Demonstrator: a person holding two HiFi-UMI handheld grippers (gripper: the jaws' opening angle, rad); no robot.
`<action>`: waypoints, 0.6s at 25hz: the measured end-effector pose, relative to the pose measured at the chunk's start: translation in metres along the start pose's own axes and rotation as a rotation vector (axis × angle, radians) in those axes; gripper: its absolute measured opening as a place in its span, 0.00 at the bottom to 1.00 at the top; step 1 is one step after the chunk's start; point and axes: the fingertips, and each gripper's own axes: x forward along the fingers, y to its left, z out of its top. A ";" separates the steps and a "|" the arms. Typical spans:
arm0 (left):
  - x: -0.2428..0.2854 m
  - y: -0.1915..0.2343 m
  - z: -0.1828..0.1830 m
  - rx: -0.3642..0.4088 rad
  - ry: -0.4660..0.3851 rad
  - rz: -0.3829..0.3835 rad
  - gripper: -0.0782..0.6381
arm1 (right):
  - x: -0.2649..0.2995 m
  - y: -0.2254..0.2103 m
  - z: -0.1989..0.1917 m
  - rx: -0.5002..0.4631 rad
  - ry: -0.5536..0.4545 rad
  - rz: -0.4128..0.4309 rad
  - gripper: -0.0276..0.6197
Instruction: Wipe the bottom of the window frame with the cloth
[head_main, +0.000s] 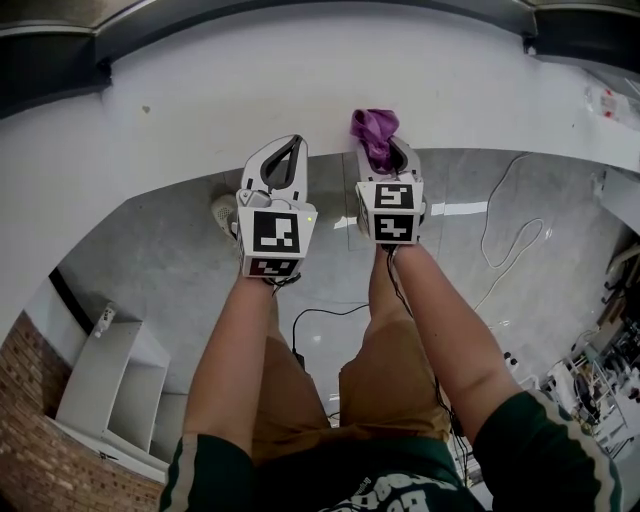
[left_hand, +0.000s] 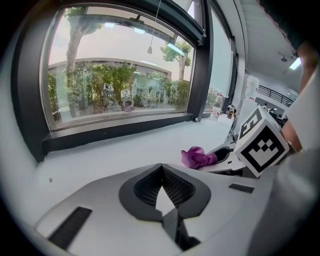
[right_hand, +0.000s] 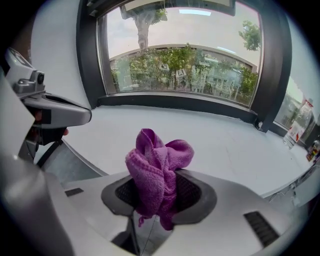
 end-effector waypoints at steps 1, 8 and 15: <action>-0.002 0.003 -0.001 -0.002 -0.001 0.005 0.12 | 0.000 0.002 0.001 0.003 0.000 -0.002 0.29; -0.016 0.023 -0.012 -0.025 0.001 0.036 0.12 | 0.005 0.049 0.011 -0.047 -0.016 0.073 0.29; -0.032 0.045 -0.023 -0.048 0.001 0.068 0.12 | 0.012 0.099 0.020 -0.068 -0.022 0.137 0.29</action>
